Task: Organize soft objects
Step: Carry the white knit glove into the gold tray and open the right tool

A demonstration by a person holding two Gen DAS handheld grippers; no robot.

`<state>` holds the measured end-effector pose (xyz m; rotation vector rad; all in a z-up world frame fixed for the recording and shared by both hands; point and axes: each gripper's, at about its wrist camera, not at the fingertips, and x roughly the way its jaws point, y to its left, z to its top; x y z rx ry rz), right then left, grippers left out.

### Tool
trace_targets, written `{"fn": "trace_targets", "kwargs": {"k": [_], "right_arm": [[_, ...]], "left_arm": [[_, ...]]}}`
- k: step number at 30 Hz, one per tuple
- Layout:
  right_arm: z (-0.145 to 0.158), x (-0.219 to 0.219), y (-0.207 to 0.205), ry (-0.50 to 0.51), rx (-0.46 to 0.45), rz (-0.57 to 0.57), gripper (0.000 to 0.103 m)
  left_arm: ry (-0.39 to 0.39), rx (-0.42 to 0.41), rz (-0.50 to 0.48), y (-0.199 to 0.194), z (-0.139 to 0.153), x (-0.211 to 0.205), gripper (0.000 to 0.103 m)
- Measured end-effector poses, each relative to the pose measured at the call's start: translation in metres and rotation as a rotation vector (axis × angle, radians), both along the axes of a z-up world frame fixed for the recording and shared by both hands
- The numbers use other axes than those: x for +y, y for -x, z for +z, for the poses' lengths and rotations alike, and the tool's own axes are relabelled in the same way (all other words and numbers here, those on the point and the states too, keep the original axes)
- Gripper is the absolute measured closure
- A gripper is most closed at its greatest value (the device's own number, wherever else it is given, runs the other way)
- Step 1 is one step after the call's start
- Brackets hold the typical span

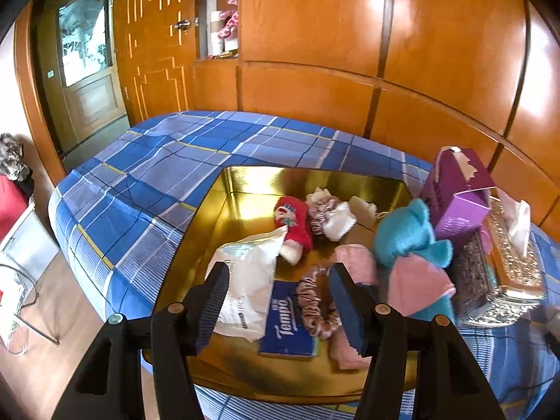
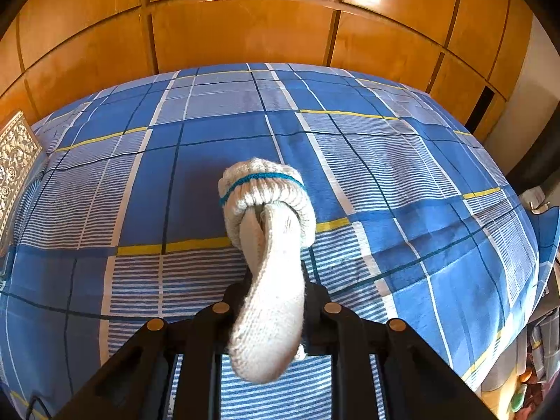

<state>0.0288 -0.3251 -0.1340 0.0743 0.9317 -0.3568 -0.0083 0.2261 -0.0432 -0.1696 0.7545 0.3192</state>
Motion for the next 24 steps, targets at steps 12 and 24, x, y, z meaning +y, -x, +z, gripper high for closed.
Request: {"fn": "trace_targets", "kwargs": {"k": [12,24], "right_arm": [[0.006,-0.009,-0.035,-0.087,0.042,0.040,0.092],[0.074,0.039,-0.128,-0.234,0.007,0.200,0.092]], "left_arm": [[-0.007,0.008,-0.071,0.005,0.001,-0.027,0.043],[0.013,0.021,-0.070,0.008,-0.006,-0.020,0.043]]}}
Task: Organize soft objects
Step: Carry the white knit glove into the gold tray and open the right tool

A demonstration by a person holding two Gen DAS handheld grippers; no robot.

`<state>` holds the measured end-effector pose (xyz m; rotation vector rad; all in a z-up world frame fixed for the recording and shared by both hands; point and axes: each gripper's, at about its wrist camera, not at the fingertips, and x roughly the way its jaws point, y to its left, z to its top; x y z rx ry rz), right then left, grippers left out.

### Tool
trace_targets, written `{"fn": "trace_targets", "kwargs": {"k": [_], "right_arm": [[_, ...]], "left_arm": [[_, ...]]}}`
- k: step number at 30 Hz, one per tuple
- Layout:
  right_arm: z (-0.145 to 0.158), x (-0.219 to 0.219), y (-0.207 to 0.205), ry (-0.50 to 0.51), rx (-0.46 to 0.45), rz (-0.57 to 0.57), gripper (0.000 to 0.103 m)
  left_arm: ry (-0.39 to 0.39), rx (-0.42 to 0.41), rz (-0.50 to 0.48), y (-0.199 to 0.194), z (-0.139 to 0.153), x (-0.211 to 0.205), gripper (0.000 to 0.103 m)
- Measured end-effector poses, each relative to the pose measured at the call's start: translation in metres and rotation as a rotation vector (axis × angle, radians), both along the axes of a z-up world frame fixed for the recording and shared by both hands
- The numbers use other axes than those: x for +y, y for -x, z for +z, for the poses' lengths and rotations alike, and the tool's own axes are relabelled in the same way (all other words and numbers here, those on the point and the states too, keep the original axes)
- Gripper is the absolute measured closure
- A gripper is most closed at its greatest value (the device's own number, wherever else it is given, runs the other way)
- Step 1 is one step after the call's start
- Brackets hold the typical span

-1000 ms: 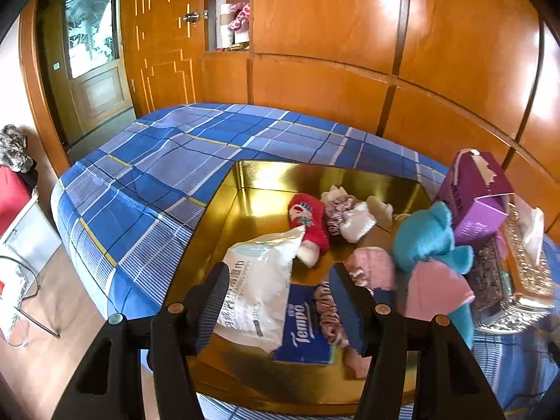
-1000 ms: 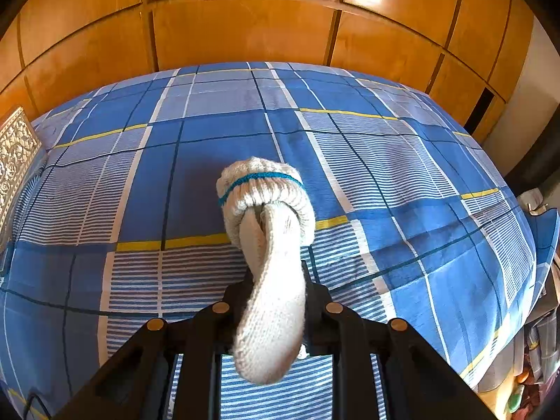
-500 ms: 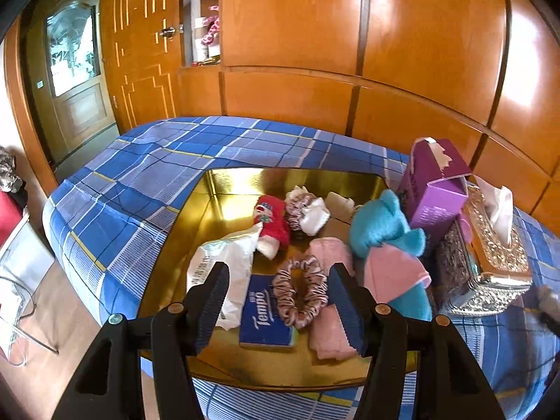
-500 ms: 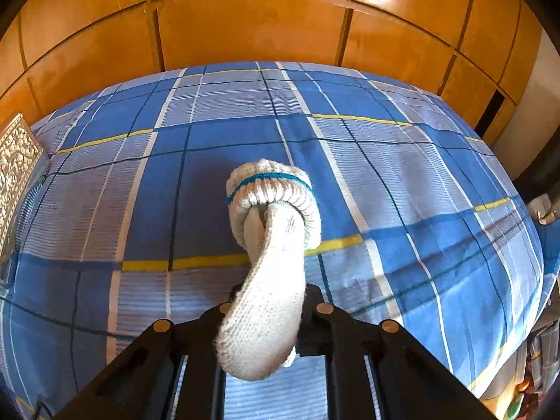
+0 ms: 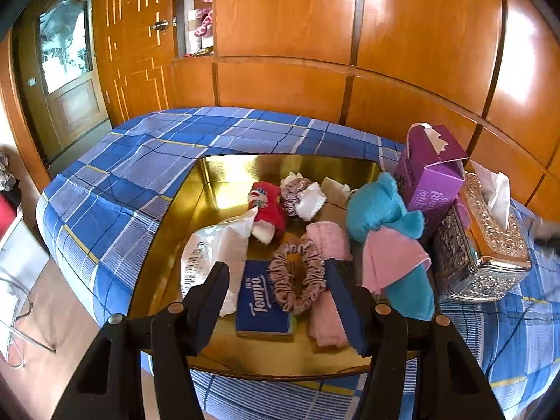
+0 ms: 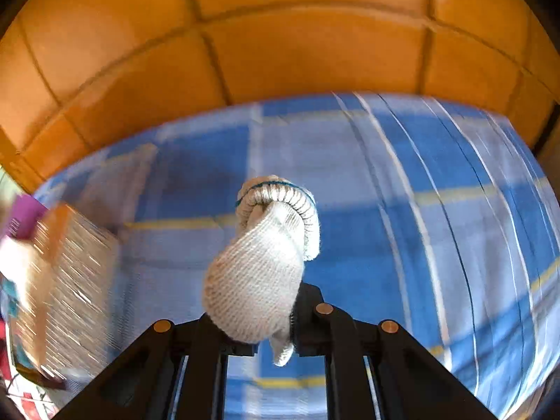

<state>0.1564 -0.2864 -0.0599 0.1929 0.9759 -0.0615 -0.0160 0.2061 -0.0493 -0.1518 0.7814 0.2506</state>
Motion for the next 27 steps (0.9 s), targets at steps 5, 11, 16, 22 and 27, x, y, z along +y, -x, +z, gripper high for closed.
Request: {"fn": "trace_targets", "kwargs": {"k": [5,11,16,22,27], "right_arm": [[0.037,0.050,-0.059,-0.012,0.005,0.088,0.092],[0.061,0.125,-0.115,0.031,0.026,0.197,0.092],[0.079,0.198,-0.121,0.036,-0.031,0.362,0.092],[0.086,0.280,-0.086,0.005,-0.080,0.610,0.092],[0.078,0.319,-0.047,0.032,-0.060,0.753,0.092]], "left_arm": [[0.014,0.002,0.017,0.002,-0.001,0.008,0.043],[0.012,-0.007,0.038,0.004,0.002,0.016,0.040],[0.006,-0.008,0.059,0.008,0.003,0.025,0.040],[0.012,-0.006,0.081,0.011,0.002,0.033,0.040],[0.019,-0.004,0.086,0.011,0.000,0.035,0.040]]}}
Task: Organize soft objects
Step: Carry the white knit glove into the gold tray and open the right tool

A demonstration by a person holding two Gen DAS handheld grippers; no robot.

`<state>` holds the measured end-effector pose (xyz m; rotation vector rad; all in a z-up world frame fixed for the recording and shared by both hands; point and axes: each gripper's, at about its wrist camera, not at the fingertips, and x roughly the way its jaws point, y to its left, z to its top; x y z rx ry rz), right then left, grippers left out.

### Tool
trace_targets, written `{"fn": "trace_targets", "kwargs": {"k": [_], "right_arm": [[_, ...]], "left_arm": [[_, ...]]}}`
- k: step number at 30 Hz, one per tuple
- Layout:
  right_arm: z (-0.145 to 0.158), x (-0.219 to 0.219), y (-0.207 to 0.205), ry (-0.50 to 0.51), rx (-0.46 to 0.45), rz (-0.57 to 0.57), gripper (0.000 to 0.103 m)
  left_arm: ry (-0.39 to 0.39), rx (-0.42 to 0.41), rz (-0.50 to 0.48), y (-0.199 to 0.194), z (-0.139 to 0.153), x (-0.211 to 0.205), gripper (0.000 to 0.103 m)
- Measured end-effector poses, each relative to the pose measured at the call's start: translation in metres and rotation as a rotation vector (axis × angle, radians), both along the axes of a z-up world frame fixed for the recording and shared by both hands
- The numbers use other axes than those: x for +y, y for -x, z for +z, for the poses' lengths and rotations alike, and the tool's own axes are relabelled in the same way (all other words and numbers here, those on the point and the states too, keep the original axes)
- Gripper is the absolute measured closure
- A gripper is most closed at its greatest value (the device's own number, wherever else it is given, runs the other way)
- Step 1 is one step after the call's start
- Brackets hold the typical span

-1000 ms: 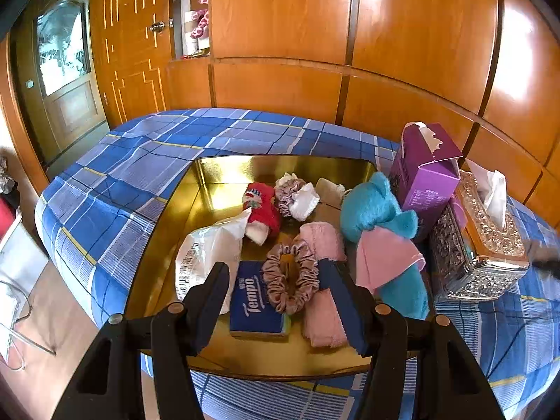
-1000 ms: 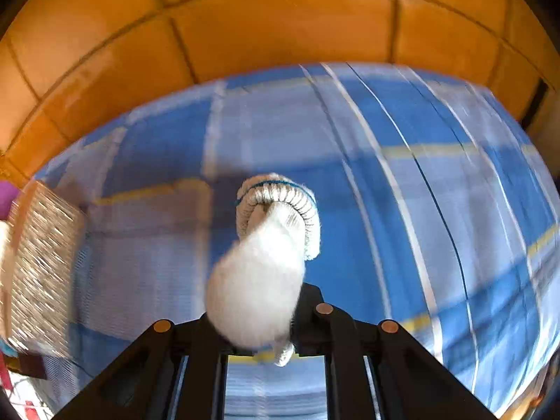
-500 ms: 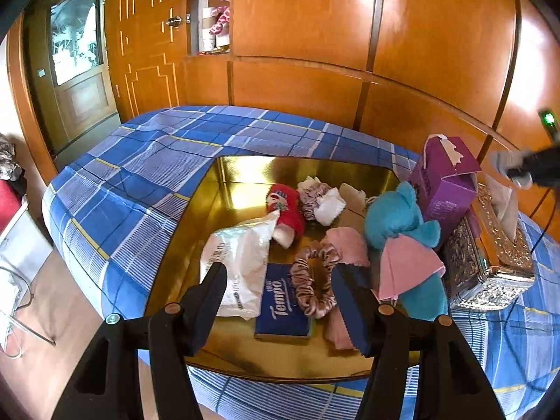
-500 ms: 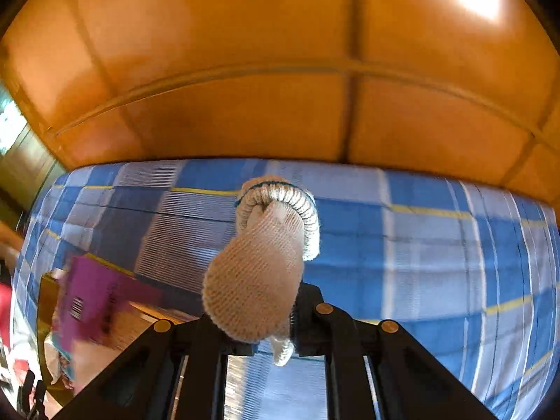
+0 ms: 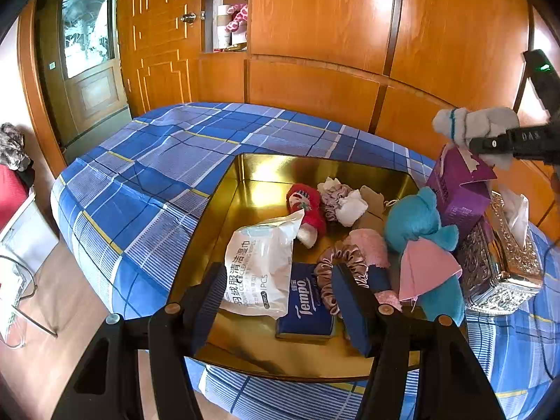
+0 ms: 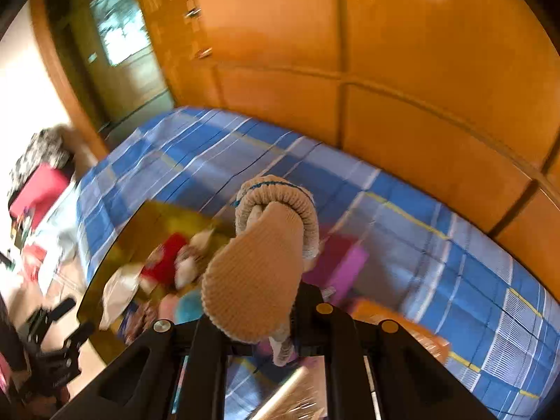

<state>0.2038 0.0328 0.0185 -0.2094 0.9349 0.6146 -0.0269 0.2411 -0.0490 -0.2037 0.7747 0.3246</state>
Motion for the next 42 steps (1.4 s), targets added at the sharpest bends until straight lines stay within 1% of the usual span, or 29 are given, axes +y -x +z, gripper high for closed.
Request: {"fn": "trace_targets", "kwargs": {"k": [2,6,10,13,16,22,27,29,31,33,35,37,41,42], "right_arm": [[-0.004,0.008,0.018,0.024,0.004,0.049,0.092],[-0.011,0.015,0.041,0.080,0.001,0.114,0.092],[-0.018,0.012,0.072,0.127,0.012,0.215,0.092],[-0.027,0.012,0.092,0.144,0.024,0.255,0.092],[-0.040,0.010,0.109,0.149,0.036,0.260,0.092],[-0.062,0.020,0.135,0.098,0.046,0.244,0.092],[-0.071,0.039,0.157,0.098,-0.009,0.245,0.092],[-0.073,0.050,0.157,0.114,-0.043,0.231,0.092],[-0.076,0.058,0.150,0.116,-0.046,0.217,0.092],[-0.082,0.069,0.140,0.128,-0.043,0.200,0.092],[-0.093,0.081,0.126,0.141,-0.016,0.181,0.092],[-0.105,0.089,0.115,0.162,0.003,0.161,0.092],[-0.130,0.095,0.101,0.205,0.031,0.109,0.092],[-0.133,0.094,0.100,0.200,0.038,0.102,0.092]], "left_arm": [[0.000,0.004,0.001,0.000,-0.001,0.000,0.040],[-0.001,0.002,0.002,0.000,-0.002,0.000,0.040],[-0.001,0.001,0.008,0.000,-0.002,0.001,0.040],[0.000,0.001,0.012,0.000,-0.003,0.001,0.040],[-0.002,-0.001,0.012,0.001,-0.003,0.000,0.040],[-0.006,-0.007,0.017,0.002,-0.002,0.000,0.037],[-0.007,-0.012,0.028,0.003,-0.002,0.001,0.037],[-0.003,-0.015,0.033,0.004,-0.001,0.003,0.037],[-0.004,-0.020,0.038,0.004,0.000,0.004,0.037],[-0.011,-0.022,0.040,0.005,0.000,0.003,0.034],[-0.008,-0.023,0.043,0.005,0.000,0.004,0.031],[-0.006,-0.025,0.042,0.005,0.001,0.003,0.031],[-0.007,-0.030,0.037,0.005,0.002,0.002,0.031],[-0.006,-0.031,0.035,0.005,0.002,0.002,0.031]]}}
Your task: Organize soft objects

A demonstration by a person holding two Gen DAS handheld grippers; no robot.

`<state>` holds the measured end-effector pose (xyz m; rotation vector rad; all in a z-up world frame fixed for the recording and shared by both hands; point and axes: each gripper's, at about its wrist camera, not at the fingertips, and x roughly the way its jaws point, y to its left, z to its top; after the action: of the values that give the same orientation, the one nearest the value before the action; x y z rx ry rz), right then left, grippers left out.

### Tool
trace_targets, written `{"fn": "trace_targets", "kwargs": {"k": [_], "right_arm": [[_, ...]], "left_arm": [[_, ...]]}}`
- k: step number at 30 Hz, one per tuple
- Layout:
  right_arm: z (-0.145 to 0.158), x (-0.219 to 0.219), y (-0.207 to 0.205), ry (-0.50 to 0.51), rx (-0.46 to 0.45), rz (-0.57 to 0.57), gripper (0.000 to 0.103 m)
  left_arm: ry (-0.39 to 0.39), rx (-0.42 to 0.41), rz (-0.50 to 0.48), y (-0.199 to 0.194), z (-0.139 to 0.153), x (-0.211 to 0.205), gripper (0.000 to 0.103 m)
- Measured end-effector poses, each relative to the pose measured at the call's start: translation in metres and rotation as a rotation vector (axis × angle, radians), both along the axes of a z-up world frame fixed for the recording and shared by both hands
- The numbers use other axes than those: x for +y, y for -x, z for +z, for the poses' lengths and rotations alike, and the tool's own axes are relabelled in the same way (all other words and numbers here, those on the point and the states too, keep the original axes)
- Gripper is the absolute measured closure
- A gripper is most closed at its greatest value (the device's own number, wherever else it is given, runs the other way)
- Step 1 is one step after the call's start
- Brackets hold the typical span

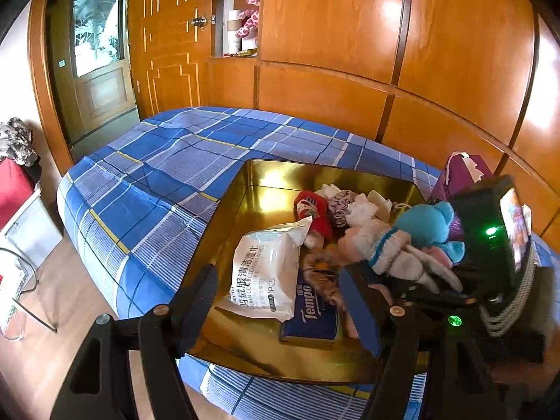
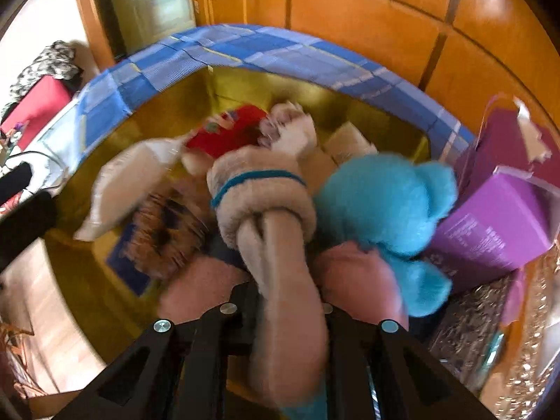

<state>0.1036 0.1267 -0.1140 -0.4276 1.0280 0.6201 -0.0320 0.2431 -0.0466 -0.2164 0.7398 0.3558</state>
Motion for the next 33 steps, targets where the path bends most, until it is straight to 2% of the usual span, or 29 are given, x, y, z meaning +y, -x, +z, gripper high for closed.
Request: {"fn": "trace_targets", "kwargs": {"k": [2,5,9,15,17,18,19,27,33], "right_arm": [[0.001,-0.001,0.005,-0.014,-0.017,0.011,0.092],[0.004,-0.003,0.012,-0.027,-0.028,0.017,0.084],[0.018,-0.011,0.026,-0.072,-0.081,0.017,0.061],[0.045,-0.034,0.049,-0.132,-0.203,-0.050,0.059],[0.053,-0.046,0.056,-0.154,-0.239,-0.103,0.048],[0.058,-0.053,0.061,-0.167,-0.262,-0.128,0.038],[0.061,-0.059,0.066,-0.176,-0.283,-0.147,0.034],[0.075,-0.093,0.089,-0.172,-0.381,-0.272,0.034],[0.076,-0.118,0.094,-0.179,-0.394,-0.356,0.034]], "left_arm": [[0.000,-0.002,0.000,0.000,0.000,-0.001,0.027],[0.001,-0.008,0.003,0.001,0.001,-0.002,0.024],[-0.006,-0.012,0.007,0.002,0.003,-0.003,0.020],[-0.026,-0.040,0.002,0.006,0.011,-0.013,0.011],[-0.034,-0.047,0.001,0.007,0.015,-0.018,0.005],[-0.039,-0.049,0.001,0.008,0.017,-0.022,0.002],[-0.041,-0.060,-0.005,0.010,0.019,-0.026,0.002],[-0.066,-0.081,-0.049,0.017,0.029,-0.057,0.000],[-0.086,-0.104,-0.053,0.022,0.035,-0.073,0.000]]}}
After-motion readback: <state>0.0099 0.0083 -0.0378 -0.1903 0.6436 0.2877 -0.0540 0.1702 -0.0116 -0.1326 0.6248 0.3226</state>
